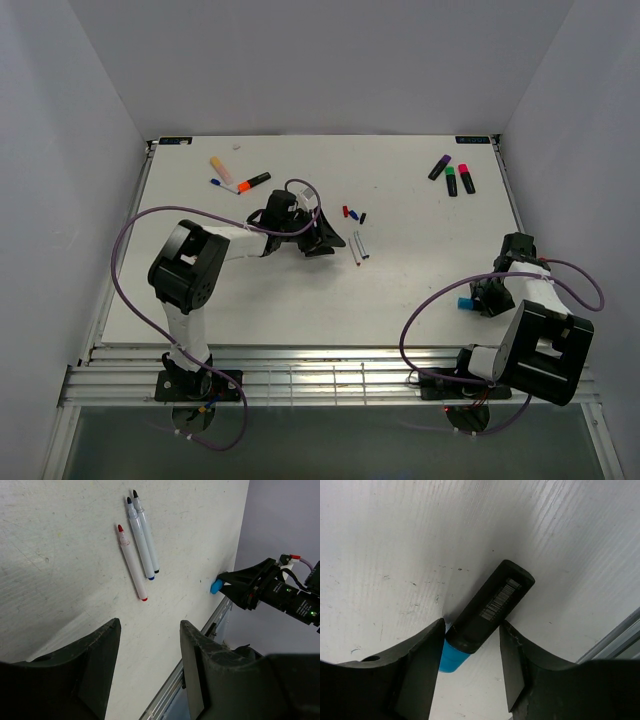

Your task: Open the pen caps

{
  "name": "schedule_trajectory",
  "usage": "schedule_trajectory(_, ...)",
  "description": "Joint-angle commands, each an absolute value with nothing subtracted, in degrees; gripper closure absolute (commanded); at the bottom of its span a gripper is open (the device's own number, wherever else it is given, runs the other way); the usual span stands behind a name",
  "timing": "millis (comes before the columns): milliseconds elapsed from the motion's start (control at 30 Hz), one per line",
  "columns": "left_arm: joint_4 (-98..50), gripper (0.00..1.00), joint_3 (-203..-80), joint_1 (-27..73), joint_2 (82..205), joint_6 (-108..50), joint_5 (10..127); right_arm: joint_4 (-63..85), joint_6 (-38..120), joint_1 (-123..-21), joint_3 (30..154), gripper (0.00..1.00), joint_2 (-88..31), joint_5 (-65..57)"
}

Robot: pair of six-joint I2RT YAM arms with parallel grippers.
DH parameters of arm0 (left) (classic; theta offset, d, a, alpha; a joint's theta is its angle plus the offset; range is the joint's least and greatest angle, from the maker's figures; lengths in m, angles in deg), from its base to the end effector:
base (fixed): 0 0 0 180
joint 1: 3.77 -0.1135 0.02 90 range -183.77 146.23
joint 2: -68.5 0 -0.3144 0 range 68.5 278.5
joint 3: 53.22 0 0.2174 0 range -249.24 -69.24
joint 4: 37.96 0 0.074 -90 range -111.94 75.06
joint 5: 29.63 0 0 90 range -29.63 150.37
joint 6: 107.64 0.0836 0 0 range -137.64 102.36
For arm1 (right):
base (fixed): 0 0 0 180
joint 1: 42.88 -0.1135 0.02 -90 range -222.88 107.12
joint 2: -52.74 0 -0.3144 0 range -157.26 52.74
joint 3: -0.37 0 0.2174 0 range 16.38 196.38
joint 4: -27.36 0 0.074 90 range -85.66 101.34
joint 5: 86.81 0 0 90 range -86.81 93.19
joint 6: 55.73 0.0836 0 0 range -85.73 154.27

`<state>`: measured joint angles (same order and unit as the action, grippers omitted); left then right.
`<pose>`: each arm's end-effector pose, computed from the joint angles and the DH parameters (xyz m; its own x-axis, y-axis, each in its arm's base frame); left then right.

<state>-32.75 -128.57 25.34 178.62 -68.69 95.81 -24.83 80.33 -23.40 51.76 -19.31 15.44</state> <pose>0.3395 -0.2446 0.1934 -0.9630 -0.1890 -0.1920 0.0566 0.5547 -0.8301 0.1567 -0.0742 0.1871 -0.3480 0.8695 -0.3506 0.9157 0.3954 0.0716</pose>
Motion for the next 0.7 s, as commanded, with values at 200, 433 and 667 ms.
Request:
schedule_trajectory(200,-34.77,0.38,-127.68,27.16,172.74,-67.48,97.37,-21.63,80.58,-23.28,49.52,0.57,-20.65,14.62)
schedule_trajectory(433,-35.3,0.38,-128.04,31.13,173.61,-66.15,96.05,-18.9,81.29,-24.78,48.91,0.8,-21.97,11.28)
schedule_trajectory(667,-35.3,0.38,-128.21,31.21,174.05,-65.63,95.96,-17.93,80.94,-26.45,49.52,0.92,-22.85,10.57)
